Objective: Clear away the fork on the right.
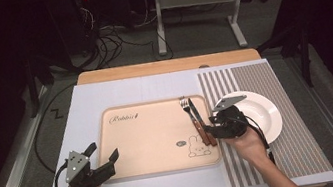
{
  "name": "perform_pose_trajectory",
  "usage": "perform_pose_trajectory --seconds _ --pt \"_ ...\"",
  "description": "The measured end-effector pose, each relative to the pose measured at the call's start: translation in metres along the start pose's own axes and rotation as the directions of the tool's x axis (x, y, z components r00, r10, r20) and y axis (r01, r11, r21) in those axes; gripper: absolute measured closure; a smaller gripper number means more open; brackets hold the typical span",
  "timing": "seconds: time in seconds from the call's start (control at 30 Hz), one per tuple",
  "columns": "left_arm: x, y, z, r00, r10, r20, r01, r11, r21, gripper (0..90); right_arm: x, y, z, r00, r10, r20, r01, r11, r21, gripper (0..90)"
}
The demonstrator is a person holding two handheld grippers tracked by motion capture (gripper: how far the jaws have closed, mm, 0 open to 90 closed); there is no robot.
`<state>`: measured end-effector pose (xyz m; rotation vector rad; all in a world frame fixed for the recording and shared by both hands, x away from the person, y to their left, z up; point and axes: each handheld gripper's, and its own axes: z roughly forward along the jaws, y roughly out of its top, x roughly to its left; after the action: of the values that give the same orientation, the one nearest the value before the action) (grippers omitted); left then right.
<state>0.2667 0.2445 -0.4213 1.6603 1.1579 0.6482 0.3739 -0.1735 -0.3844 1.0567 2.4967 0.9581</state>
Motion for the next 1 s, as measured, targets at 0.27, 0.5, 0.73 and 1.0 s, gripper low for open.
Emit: perform_pose_trajectory --seconds 0.27,0.5,0.73,1.0 --pt "0.000 0.000 0.000 1.0000 0.004 0.001 -0.004 1.0000 0.000 21.2 -0.002 -0.015 -0.019 0.9996 0.021 0.016 -0.020 0.997 -0.071 54.4" --pt "0.001 0.000 0.001 1.0000 -0.006 -0.003 0.006 1.0000 -0.003 21.2 -0.004 -0.030 -0.031 0.9989 0.041 0.023 -0.039 0.993 -0.112 52.2" --pt "0.001 -0.001 0.000 0.9999 -0.008 -0.007 0.008 1.0000 -0.003 21.2 -0.010 -0.042 -0.038 0.9977 0.061 0.030 -0.056 0.989 -0.136 50.5" --pt "0.002 0.000 0.002 0.9998 -0.017 -0.006 0.017 0.9999 0.001 21.0 -0.015 -0.054 -0.047 0.9962 0.079 0.034 -0.072 0.981 -0.183 47.9"
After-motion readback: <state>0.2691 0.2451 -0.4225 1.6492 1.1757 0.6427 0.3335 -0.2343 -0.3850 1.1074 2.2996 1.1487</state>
